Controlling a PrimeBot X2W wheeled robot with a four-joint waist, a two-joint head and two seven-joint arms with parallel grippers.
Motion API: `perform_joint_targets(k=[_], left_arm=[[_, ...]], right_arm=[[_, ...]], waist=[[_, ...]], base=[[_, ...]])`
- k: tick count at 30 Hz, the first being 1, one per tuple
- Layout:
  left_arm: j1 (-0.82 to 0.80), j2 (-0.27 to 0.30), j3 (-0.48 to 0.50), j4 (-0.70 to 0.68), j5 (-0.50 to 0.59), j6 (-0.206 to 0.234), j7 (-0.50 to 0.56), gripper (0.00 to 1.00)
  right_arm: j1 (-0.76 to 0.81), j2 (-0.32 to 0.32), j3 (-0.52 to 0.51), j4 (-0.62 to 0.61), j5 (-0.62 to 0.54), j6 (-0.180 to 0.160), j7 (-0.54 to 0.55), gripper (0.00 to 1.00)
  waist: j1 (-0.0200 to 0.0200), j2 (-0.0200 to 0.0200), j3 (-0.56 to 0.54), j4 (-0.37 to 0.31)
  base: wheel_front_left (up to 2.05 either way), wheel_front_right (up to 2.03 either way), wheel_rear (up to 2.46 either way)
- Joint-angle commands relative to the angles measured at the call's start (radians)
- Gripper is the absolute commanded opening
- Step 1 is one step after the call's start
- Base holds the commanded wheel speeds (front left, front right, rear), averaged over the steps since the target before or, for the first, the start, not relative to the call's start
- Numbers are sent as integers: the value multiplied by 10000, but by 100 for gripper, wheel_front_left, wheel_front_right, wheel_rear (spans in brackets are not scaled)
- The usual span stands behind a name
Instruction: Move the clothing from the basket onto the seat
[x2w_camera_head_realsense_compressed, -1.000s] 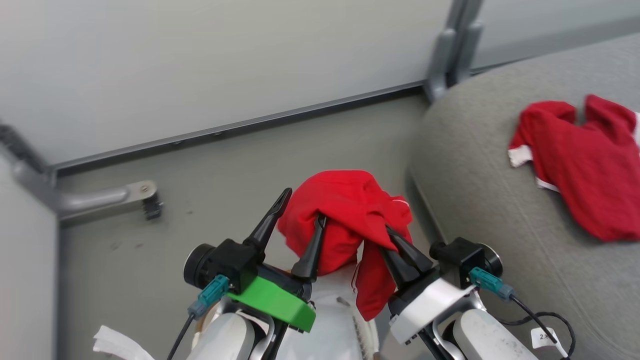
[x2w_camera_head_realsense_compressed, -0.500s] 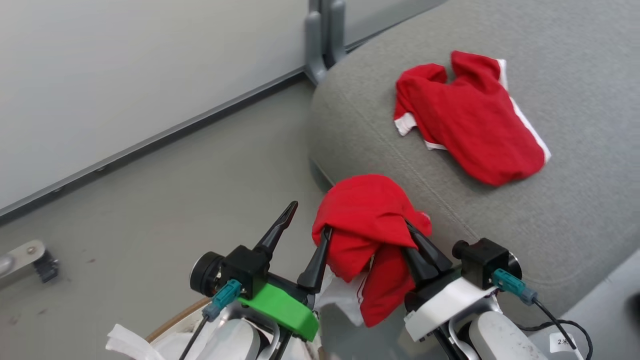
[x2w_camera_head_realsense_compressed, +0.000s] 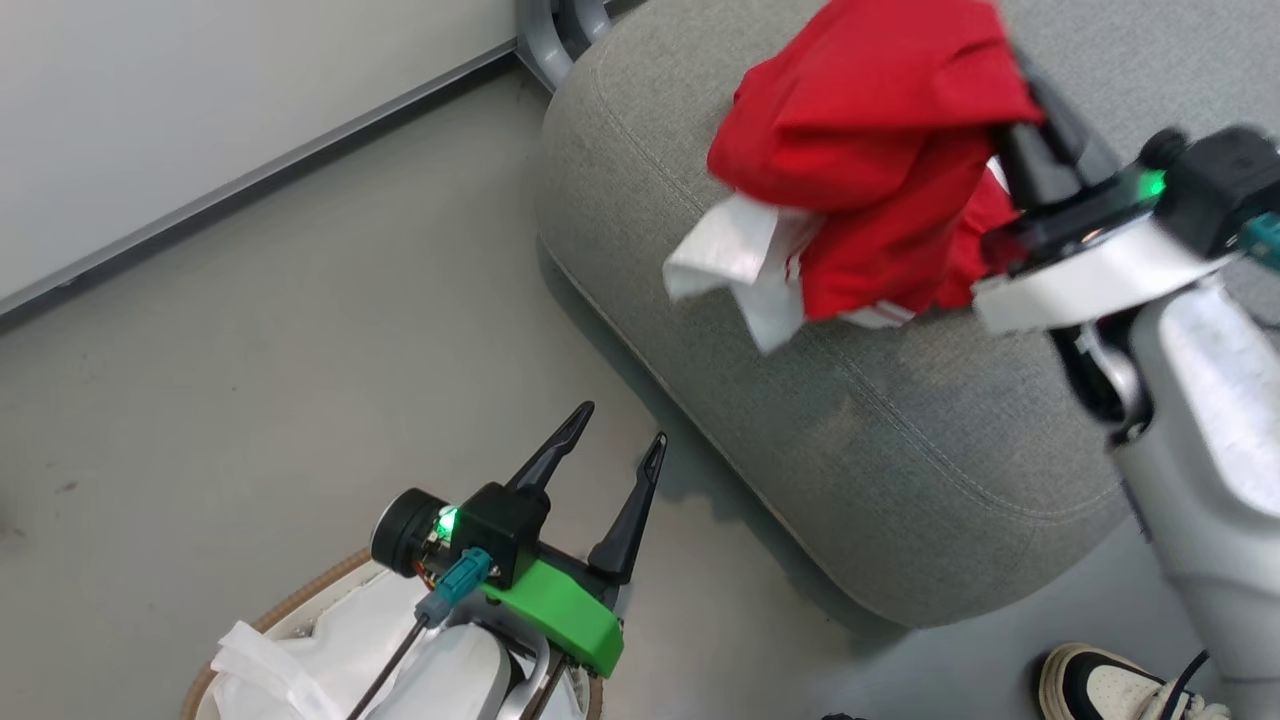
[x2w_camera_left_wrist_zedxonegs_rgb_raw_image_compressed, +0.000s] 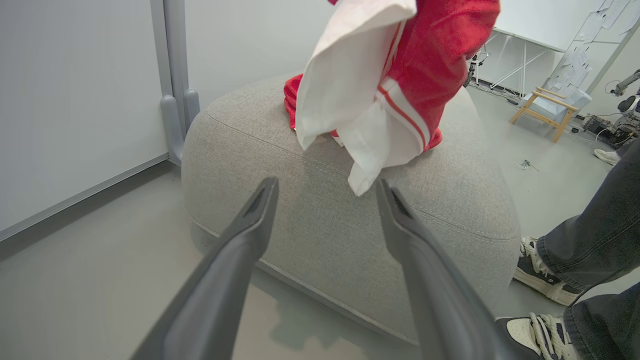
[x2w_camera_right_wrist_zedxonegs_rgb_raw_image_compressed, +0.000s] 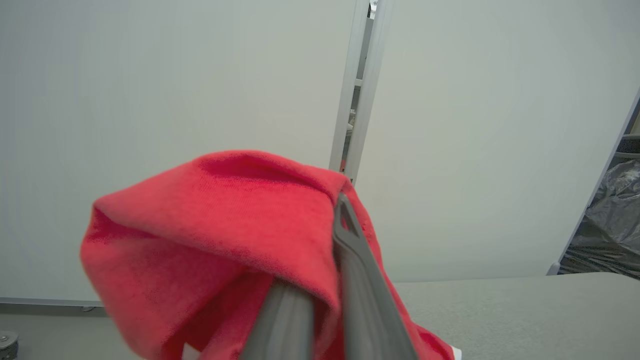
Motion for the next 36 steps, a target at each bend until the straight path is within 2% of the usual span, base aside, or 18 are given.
perform_joint_targets(k=[1,9,13,16,17,18,19,20,21,22,25,29,36], left_arm=[[-268,140,-24,4,38,-24,7,100],[-730,332,-193,39,69,-24,7,100],[-892,415,-229,48,106,-24,7,100],[-1058,462,-230,43,148,-24,7,100],[-1108,474,-235,35,164,-25,7,100],[-1154,488,-216,24,164,-25,7,100],[-1199,486,-199,2,145,-25,7,100],[-1242,490,-213,-26,128,-25,7,100],[-1277,502,-220,-35,125,-25,7,100],[-1322,525,-216,-39,125,-25,7,100],[-1426,577,-190,-17,122,-25,7,100],[-1421,531,-4,-11,44,-25,7,100],[-1104,329,285,95,89,-25,7,100]], right_arm=[[-389,-250,-250,175,-91,-14,-5,0],[-2090,-1688,-1717,1732,-926,-14,-5,0],[-2161,-1902,-2460,2703,-1640,-14,-5,0],[-2098,-1722,-3251,3639,-2126,-14,-5,0],[-2081,-1600,-3494,3890,-2149,-14,-5,4],[-2110,-1445,-3961,4067,-2159,-14,-5,19],[-2078,-1342,-4292,4198,-2248,-14,-5,29],[-1919,-1175,-4544,4441,-2392,-14,-4,50],[-1797,-1049,-4704,4631,-2475,-14,-2,92],[-1706,-946,-4849,4806,-2575,-14,-4,100],[-1476,-709,-5244,5128,-2809,-14,-5,100],[-891,-308,-5617,4956,-2898,-14,-4,100],[523,119,-5278,4372,-2615,-14,-3,100]], waist=[[0,-1,400,140],[0,-1,1135,936],[0,-1,1506,1267],[0,-1,1830,1503],[0,-1,1932,1570],[0,-1,2044,1645],[0,-1,2128,1695],[0,-1,2204,1747],[0,-1,2264,1787],[0,-1,2327,1818],[0,-1,2442,1874],[0,-1,2383,1878],[0,-1,1822,1815]], base=[[0,0,0],[0,0,0],[0,0,0],[0,0,0],[0,0,0],[0,0,0],[0,0,0],[0,0,0],[0,0,0],[0,0,0],[0,0,0],[0,0,0],[0,0,0]])
